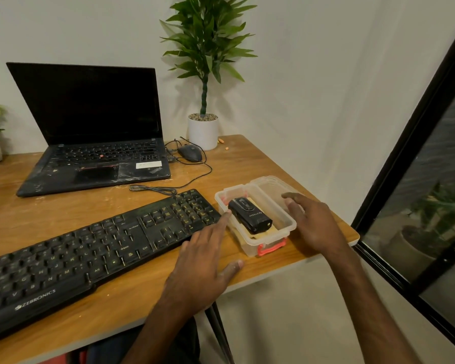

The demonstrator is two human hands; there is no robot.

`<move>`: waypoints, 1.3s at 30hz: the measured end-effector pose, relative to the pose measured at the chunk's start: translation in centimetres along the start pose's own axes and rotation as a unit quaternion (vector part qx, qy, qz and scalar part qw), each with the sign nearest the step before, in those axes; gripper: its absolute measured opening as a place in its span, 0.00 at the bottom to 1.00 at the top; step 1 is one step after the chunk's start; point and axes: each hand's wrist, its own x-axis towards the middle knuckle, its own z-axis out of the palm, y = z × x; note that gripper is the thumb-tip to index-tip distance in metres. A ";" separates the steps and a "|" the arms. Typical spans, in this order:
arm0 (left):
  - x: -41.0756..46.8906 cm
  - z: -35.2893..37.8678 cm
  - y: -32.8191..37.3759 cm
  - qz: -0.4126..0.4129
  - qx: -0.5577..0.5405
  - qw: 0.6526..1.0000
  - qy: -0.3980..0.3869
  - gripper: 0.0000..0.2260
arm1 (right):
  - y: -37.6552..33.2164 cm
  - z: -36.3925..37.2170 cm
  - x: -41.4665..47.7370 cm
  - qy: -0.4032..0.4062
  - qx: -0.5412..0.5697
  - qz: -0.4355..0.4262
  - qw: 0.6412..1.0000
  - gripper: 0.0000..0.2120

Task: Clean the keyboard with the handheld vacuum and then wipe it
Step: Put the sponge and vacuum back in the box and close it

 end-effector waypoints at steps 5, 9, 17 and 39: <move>0.0 0.0 0.1 0.000 -0.003 1.000 0.001 0.42 | 1.9 0.8 -2.7 -0.047 -0.046 -0.065 0.996 0.18; 0.0 0.0 0.1 -0.006 -0.002 1.000 0.000 0.42 | 3.3 1.3 -5.6 -0.039 -0.071 -0.048 0.996 0.23; 0.1 0.0 0.0 -0.015 -0.008 1.000 0.006 0.43 | 4.1 0.8 -10.0 0.036 -0.175 -0.136 0.974 0.29; 0.0 -0.6 0.2 -0.027 -0.066 0.997 0.002 0.43 | -5.7 -0.4 -8.4 0.280 0.498 0.027 0.820 0.11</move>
